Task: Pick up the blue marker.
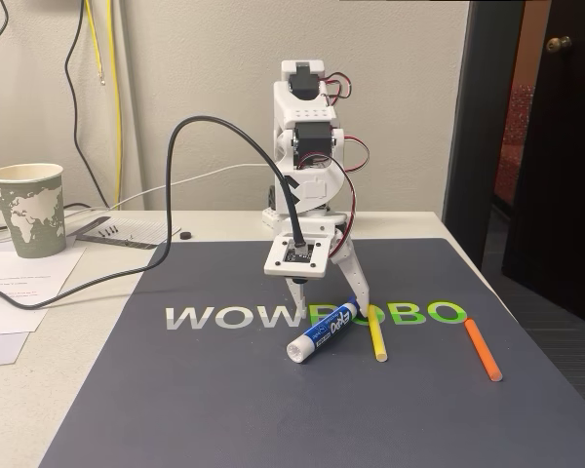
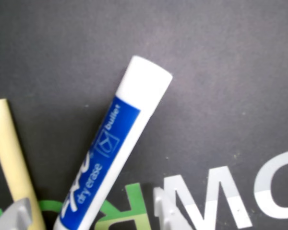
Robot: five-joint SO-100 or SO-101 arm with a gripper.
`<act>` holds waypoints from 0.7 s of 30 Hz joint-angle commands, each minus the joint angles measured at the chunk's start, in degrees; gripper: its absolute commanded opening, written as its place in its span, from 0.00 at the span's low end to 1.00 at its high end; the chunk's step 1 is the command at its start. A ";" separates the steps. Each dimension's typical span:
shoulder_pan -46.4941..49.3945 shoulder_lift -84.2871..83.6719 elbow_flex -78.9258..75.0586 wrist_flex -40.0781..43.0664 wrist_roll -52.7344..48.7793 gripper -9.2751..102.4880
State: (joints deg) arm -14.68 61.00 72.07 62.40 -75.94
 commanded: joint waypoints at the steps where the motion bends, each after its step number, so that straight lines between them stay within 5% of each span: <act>1: 0.70 0.53 -1.76 -0.88 -0.53 0.38; 16: 1.67 -2.55 -1.76 -5.10 -2.81 0.37; 21: 1.76 -2.64 -1.76 -5.19 -2.81 0.26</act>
State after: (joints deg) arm -13.36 58.10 71.98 57.92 -78.57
